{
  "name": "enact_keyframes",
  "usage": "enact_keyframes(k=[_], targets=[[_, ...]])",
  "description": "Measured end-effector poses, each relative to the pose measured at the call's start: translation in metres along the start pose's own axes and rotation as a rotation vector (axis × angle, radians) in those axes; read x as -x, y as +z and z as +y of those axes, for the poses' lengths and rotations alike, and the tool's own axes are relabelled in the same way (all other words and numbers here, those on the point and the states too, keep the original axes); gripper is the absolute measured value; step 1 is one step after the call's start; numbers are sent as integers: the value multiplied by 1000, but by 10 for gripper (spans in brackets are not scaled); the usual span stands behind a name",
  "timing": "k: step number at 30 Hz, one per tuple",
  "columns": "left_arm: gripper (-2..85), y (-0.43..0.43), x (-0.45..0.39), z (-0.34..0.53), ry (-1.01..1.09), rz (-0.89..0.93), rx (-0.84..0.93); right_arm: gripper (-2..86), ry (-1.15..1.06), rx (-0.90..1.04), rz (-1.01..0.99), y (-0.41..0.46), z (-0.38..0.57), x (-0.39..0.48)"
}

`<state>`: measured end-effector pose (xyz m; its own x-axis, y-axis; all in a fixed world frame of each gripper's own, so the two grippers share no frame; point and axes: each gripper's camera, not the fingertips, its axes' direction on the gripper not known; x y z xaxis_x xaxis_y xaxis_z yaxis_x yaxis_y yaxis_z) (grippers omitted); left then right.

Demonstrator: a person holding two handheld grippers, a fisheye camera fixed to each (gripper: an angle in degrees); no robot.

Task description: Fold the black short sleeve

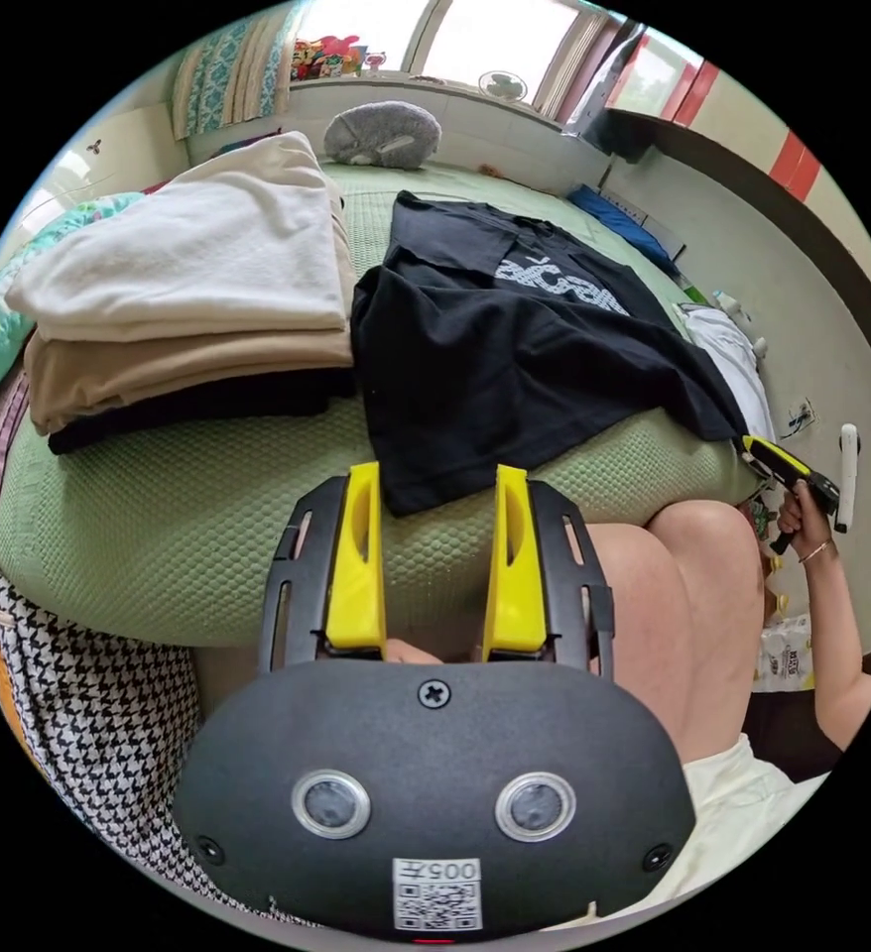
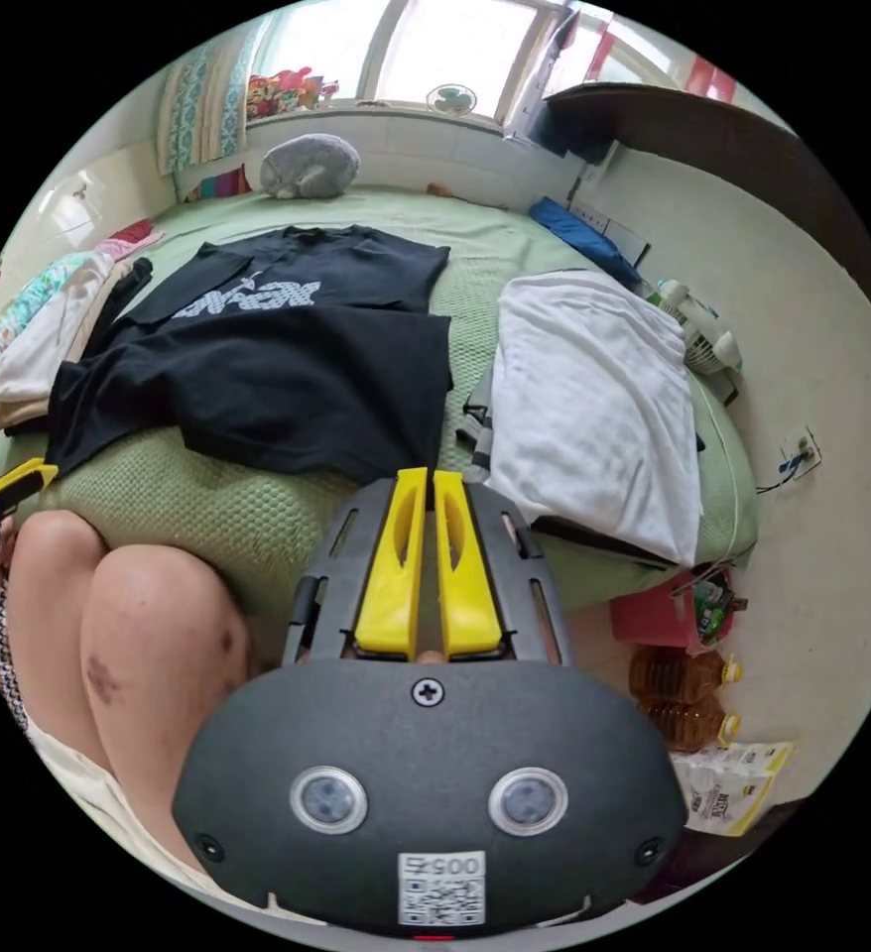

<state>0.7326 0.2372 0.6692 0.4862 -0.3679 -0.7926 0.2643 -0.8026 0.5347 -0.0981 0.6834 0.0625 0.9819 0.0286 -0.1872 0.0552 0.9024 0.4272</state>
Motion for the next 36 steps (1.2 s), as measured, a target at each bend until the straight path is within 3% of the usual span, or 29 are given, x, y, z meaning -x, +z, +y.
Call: enact_keyframes(k=[7, 10, 17, 26, 36], targets=[[41, -30, -3, -1, -98, -67, 17, -15, -20, -52, 23, -54, 29, 7], [31, -55, -11, -1, -69, -118, 36, -16, 9, -67, 3, -76, 42, 2], [16, -155, -11, 10, -39, 43, -44, -16, 131, -122, -46, -148, 79, -23], [15, -266, -20, 34, -8, 91, -149, -16, 247, -149, -186, -224, 128, -62], [13, -335, -29, 55, -30, 139, -163, -12, 308, -202, -289, -285, 178, -96]])
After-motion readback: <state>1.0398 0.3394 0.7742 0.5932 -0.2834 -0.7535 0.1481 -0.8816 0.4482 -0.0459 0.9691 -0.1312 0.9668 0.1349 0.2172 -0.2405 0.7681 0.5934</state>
